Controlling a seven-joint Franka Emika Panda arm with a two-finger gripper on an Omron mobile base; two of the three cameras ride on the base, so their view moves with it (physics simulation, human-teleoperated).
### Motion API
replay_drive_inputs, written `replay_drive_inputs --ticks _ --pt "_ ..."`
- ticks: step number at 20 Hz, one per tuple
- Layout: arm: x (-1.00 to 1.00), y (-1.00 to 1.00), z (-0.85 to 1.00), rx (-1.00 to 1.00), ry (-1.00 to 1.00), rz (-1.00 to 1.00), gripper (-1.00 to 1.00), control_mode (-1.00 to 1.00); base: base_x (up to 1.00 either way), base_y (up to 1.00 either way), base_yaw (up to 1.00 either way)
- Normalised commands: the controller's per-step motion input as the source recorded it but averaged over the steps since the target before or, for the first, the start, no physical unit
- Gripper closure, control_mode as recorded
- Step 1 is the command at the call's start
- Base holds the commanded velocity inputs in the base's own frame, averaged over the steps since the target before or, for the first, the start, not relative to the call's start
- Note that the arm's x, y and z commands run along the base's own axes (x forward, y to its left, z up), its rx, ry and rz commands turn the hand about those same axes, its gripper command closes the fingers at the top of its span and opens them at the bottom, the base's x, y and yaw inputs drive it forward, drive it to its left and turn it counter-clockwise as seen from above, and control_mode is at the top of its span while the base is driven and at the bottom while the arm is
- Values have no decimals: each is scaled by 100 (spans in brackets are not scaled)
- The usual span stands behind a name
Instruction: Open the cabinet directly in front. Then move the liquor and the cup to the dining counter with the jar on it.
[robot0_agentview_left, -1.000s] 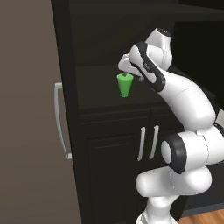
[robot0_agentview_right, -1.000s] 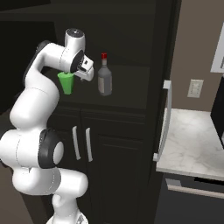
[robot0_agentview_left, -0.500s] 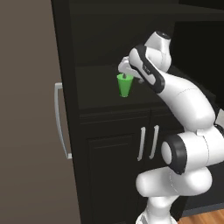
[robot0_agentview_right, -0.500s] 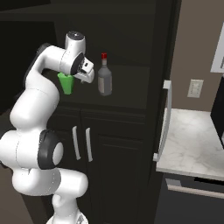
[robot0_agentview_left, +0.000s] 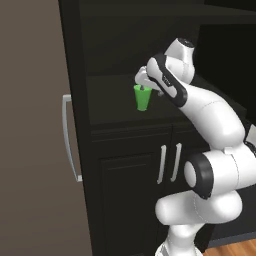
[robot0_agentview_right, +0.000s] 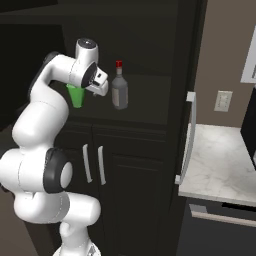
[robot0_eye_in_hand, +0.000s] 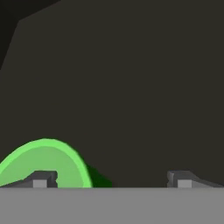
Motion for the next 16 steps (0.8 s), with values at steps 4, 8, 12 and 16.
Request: replay_drive_inputs --ticks 4,8,12,16 --pt "8 0 -13 0 0 0 -100 -100 0 0 0" --pt "0 0 -27 -1 0 0 -100 -100 0 0 0" --pt "-1 8 -40 -5 0 0 100 -100 0 0 0" --pt "0 4 -12 -1 0 0 100 -100 0 0 0"
